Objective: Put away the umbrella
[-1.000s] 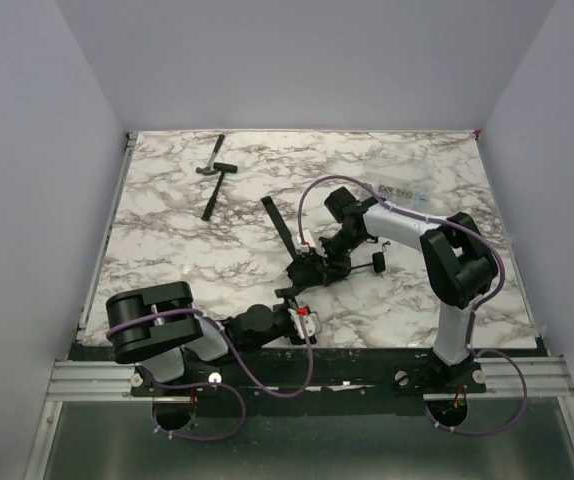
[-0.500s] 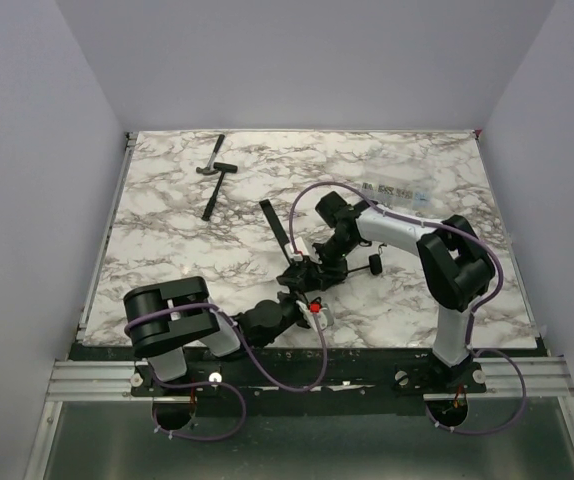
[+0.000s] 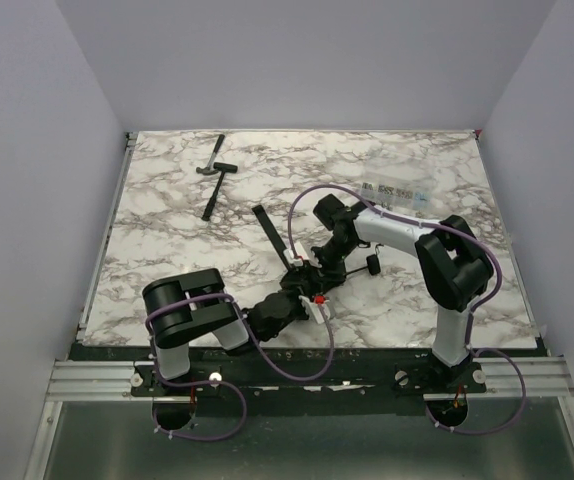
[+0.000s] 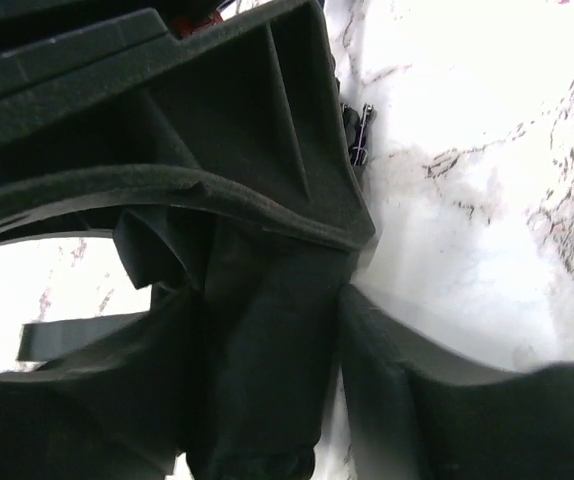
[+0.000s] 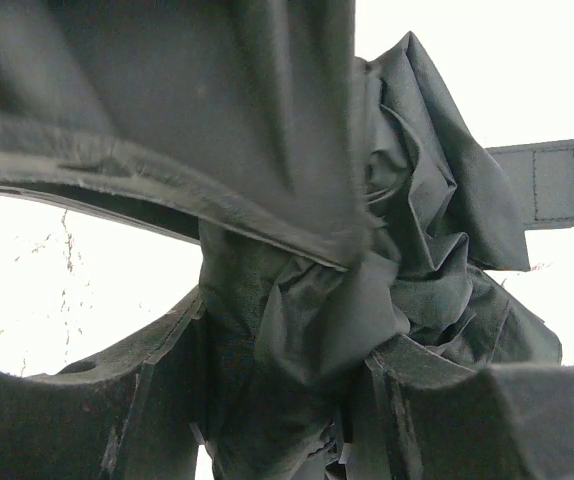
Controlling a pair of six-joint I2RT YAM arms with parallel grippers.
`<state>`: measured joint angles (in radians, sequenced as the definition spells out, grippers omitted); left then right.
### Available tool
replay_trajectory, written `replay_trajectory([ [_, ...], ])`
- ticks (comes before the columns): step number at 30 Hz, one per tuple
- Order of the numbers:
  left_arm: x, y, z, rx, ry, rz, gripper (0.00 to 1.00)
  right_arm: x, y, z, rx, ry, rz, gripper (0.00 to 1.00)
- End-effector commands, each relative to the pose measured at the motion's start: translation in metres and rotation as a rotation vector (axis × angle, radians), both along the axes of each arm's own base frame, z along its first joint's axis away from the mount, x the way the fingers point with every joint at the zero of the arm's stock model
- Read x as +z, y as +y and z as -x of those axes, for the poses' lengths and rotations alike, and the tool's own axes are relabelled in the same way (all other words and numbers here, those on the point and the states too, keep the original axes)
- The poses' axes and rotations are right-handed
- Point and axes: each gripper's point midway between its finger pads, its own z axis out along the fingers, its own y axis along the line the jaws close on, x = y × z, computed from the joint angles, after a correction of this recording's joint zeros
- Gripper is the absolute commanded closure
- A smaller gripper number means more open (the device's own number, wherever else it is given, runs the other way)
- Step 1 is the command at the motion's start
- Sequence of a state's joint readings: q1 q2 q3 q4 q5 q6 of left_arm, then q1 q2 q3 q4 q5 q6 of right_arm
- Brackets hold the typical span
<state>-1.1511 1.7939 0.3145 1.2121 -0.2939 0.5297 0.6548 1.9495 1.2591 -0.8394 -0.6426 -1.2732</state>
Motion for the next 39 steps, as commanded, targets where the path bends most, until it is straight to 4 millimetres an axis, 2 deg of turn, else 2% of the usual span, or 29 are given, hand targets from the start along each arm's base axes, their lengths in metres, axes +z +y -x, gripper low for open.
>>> replay_trajectory([
  [1,-0.051,0.003,0.015,-0.028,0.178,-0.100,0.68,-0.044,-0.088,0.105,0.039,0.399,0.453,0.68],
  [3,-0.063,0.004,0.021,-0.021,0.257,-0.105,0.83,-0.039,-0.078,0.097,0.013,0.373,0.402,0.63],
  [6,-0.078,0.010,0.038,-0.002,0.444,-0.063,0.98,-0.024,-0.058,0.066,-0.076,0.290,0.269,0.53],
  [8,-0.084,0.013,0.049,0.003,0.566,-0.007,1.00,-0.003,-0.048,0.035,-0.147,0.211,0.164,0.39],
  [13,-0.099,0.018,0.072,0.001,0.811,0.063,1.00,0.071,-0.039,-0.040,-0.272,0.010,-0.107,0.00],
  [17,-0.104,0.021,0.074,0.012,0.948,0.088,1.00,0.122,-0.046,-0.073,-0.306,-0.135,-0.231,0.00],
  [19,-0.107,0.022,0.070,0.034,1.011,0.088,1.00,0.147,-0.050,-0.083,-0.317,-0.205,-0.286,0.00],
  [22,-0.114,0.026,0.064,0.101,1.108,0.084,1.00,0.175,-0.051,-0.079,-0.269,-0.300,-0.380,0.00],
  [23,-0.115,0.027,0.064,0.112,1.138,0.092,1.00,0.178,-0.049,-0.069,-0.228,-0.311,-0.417,0.00],
  [25,-0.118,0.030,0.061,0.153,1.190,0.105,1.00,0.166,-0.046,-0.040,-0.118,-0.312,-0.489,0.00],
  [26,-0.119,0.031,0.060,0.173,1.220,0.107,1.00,0.150,-0.046,-0.026,-0.039,-0.324,-0.493,0.00],
  [28,-0.121,0.032,0.057,0.199,1.278,0.117,1.00,0.113,-0.047,-0.013,0.062,-0.354,-0.397,0.00],
  [29,-0.122,0.033,0.057,0.213,1.308,0.124,1.00,0.100,-0.046,-0.012,0.077,-0.365,-0.360,0.00],
  [30,-0.122,0.033,0.057,0.213,1.334,0.130,1.00,0.095,-0.045,-0.017,0.071,-0.395,-0.357,0.00],
  [35,-0.127,0.033,0.061,0.219,1.406,0.133,1.00,0.092,-0.036,-0.043,0.047,-0.588,-0.409,0.00],
  [39,-0.127,0.032,0.060,0.213,1.446,0.137,1.00,0.069,-0.040,-0.052,0.079,-0.628,-0.348,0.00],
])
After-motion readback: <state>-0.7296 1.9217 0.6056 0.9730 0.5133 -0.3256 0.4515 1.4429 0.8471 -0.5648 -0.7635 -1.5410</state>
